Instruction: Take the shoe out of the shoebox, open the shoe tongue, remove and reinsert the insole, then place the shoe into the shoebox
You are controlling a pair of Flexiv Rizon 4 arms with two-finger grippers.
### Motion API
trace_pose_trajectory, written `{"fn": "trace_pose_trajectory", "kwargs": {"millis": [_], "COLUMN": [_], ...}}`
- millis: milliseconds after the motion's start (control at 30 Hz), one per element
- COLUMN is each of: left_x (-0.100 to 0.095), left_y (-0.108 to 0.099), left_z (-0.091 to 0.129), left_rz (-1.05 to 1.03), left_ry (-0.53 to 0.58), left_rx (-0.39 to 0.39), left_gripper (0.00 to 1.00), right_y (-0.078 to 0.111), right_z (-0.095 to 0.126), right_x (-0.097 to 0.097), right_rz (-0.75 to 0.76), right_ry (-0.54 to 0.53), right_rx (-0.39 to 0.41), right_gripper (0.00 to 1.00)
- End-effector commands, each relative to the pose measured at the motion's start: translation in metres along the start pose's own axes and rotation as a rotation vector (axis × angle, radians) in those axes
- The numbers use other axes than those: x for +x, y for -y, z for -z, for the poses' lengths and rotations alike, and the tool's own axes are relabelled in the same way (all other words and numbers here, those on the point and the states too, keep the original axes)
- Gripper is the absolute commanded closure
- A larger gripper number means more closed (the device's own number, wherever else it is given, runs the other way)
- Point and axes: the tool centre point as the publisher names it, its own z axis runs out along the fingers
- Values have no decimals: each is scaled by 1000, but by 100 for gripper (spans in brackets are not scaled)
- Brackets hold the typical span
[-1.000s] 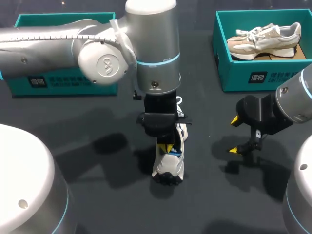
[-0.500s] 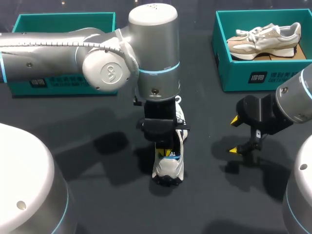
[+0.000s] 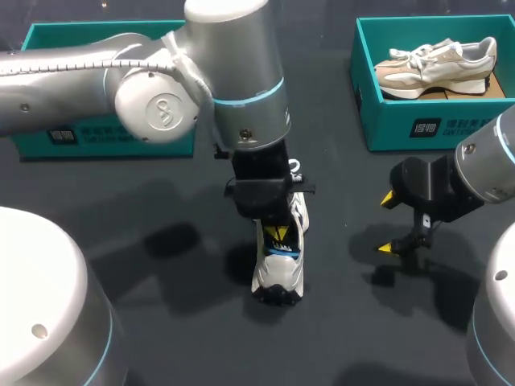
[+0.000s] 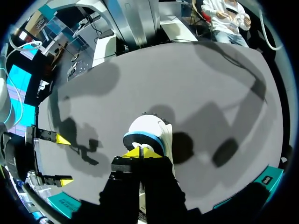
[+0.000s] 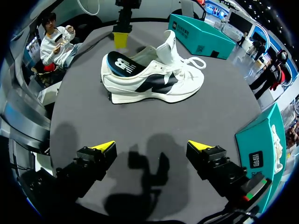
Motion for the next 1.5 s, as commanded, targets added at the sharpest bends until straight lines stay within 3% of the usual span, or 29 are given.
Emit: {"fn": "trace_pose_trajectory", "kwargs": {"millis": [33, 633, 1233, 1500], "left_x": [0, 1, 25, 27], "left_y": [13, 10, 9, 6], "left_z": [1, -33, -70, -52], "left_rz": [-21, -19, 31, 34], "left_ry": [-14, -90, -136, -93], "left_rx": [-48, -64, 26, -1], "left_gripper": [100, 100, 100, 100], "right_y": [0, 0, 0, 0], "right_z": [0, 0, 0, 0], "right_x": [2, 2, 2, 2], "right_rz": [1, 1, 1, 1], "right_ry": [3, 3, 3, 3], "right_rx": [1, 1, 1, 1], "right_gripper": [0, 0, 0, 0]}}
